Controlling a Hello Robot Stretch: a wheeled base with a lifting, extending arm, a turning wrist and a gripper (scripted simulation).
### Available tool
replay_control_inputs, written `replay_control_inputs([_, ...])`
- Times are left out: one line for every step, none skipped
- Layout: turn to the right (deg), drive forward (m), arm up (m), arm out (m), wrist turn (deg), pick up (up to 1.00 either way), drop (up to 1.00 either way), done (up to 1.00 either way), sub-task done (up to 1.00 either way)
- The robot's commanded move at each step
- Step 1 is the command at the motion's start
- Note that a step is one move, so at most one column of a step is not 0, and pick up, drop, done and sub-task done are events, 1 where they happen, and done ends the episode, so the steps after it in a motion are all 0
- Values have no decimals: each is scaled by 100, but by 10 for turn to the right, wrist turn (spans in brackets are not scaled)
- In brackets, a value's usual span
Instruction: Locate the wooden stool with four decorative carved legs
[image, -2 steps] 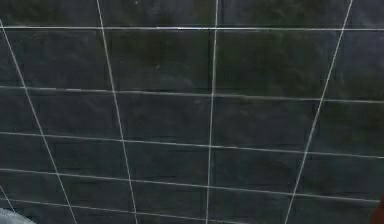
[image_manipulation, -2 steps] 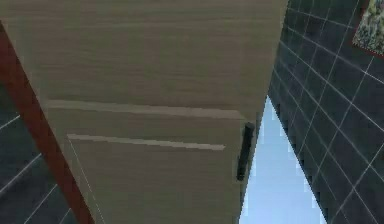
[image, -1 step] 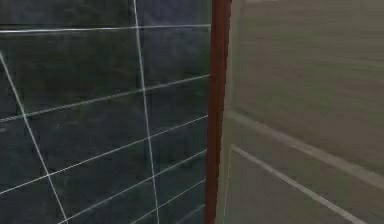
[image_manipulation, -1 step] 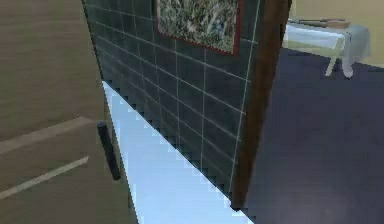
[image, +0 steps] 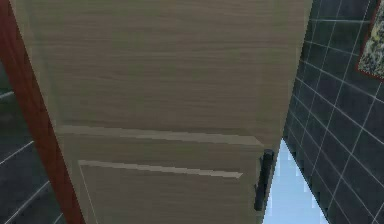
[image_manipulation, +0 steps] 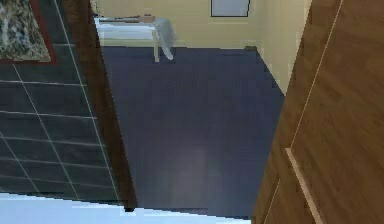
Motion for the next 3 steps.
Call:
replay_control_inputs([60, 0, 0, 0, 0, 0, 0, 0, 0])
replay_control_inputs([0, 5, 0, 0, 0, 0, 0, 0, 0])
replay_control_inputs([450, 0, 0, 0, 0, 0, 0, 0, 0])
